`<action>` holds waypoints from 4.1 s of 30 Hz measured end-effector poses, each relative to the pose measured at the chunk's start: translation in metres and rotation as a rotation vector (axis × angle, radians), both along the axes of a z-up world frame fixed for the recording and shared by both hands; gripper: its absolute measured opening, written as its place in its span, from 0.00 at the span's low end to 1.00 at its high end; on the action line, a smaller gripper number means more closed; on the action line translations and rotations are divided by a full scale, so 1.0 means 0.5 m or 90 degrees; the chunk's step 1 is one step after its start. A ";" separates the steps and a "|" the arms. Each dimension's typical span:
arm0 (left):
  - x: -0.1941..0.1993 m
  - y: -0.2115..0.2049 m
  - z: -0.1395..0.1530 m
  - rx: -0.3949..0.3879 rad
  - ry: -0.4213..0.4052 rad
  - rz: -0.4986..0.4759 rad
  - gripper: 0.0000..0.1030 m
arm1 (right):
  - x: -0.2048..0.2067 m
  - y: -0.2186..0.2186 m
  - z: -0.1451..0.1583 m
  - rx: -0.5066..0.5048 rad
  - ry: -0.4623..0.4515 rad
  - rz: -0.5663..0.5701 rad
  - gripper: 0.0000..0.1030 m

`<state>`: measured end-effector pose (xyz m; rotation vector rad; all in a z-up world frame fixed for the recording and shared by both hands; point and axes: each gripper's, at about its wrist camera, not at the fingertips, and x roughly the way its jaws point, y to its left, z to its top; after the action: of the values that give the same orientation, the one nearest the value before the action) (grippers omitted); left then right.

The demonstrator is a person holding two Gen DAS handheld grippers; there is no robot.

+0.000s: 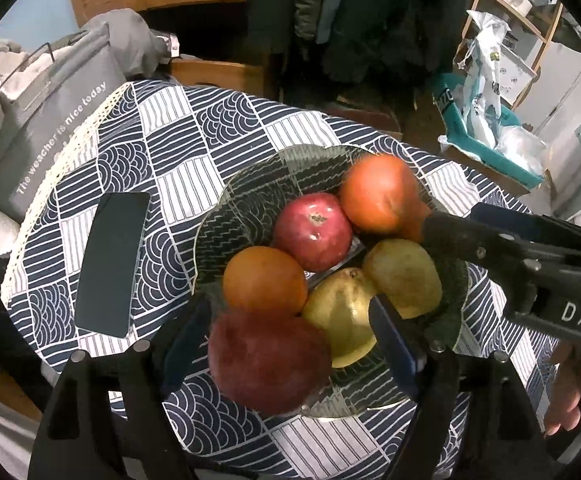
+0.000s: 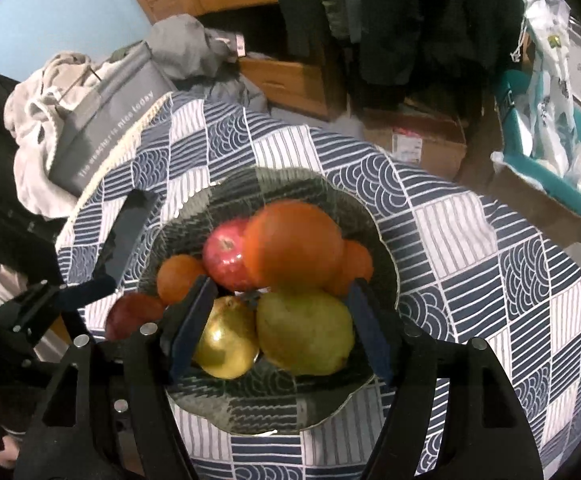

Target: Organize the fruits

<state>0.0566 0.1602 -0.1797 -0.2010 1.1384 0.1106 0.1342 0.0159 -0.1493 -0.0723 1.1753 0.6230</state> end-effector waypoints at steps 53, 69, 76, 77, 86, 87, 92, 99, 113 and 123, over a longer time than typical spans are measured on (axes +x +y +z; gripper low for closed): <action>-0.105 -0.102 0.320 0.076 -0.231 -0.049 0.99 | -0.174 -0.207 0.322 -0.080 -0.298 -0.126 0.81; -0.130 -0.125 0.383 0.075 -0.294 -0.051 0.99 | -0.212 -0.286 0.354 -0.080 -0.368 -0.177 0.82; -0.132 -0.143 0.389 0.086 -0.305 -0.062 0.99 | -0.214 -0.307 0.354 -0.077 -0.368 -0.190 0.82; -0.132 -0.144 0.389 0.087 -0.305 -0.063 0.99 | -0.214 -0.308 0.354 -0.079 -0.368 -0.191 0.82; -0.125 -0.148 0.383 0.090 -0.306 -0.064 0.99 | -0.209 -0.313 0.348 -0.083 -0.358 -0.191 0.82; -0.125 -0.150 0.382 0.092 -0.304 -0.063 0.99 | -0.210 -0.313 0.348 -0.083 -0.358 -0.190 0.82; -0.126 -0.150 0.381 0.090 -0.301 -0.064 0.99 | -0.209 -0.313 0.348 -0.084 -0.359 -0.192 0.82; -0.128 -0.151 0.381 0.092 -0.300 -0.064 0.99 | -0.209 -0.313 0.348 -0.084 -0.359 -0.191 0.82; -0.129 -0.151 0.382 0.093 -0.301 -0.064 0.99 | -0.210 -0.313 0.348 -0.084 -0.359 -0.189 0.82; -0.129 -0.153 0.390 0.093 -0.305 -0.066 0.99 | -0.210 -0.312 0.349 -0.085 -0.359 -0.190 0.82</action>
<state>-0.0078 0.0837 0.0153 -0.0327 0.6579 0.0486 0.0292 -0.1401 0.0250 -0.1703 0.6591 0.2318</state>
